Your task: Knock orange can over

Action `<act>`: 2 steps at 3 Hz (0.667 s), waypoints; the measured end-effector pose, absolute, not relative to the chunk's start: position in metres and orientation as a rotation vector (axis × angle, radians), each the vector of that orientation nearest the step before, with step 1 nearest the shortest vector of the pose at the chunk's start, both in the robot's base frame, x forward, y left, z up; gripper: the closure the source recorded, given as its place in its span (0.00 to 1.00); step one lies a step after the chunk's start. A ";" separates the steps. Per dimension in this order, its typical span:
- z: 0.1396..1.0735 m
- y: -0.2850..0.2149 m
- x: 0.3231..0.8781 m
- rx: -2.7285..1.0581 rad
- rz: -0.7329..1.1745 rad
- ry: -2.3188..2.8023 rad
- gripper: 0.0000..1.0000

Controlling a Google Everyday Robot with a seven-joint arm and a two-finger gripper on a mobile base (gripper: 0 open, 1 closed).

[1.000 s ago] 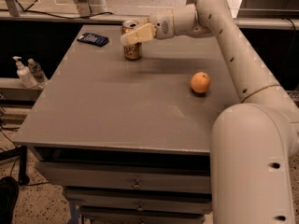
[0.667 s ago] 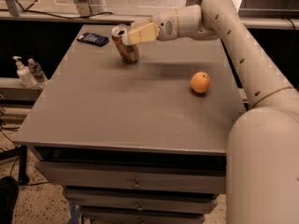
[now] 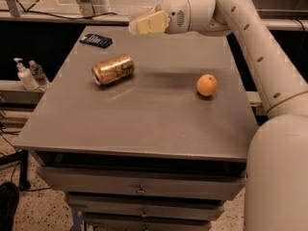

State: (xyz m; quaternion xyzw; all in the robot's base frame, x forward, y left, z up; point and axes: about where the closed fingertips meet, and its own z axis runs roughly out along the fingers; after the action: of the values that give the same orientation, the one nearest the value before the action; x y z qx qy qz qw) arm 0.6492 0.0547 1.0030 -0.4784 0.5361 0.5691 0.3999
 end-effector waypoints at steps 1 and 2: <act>1.012 0.050 0.643 -1.212 1.444 1.336 0.00; 1.009 0.037 0.651 -1.204 1.350 1.367 0.00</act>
Offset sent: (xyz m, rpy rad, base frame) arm 0.0151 -0.0449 0.0019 -0.0813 -0.1111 -0.1652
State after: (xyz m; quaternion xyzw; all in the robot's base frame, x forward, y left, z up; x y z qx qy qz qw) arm 0.6513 0.0372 1.0094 -0.4812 0.5463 0.5393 0.4233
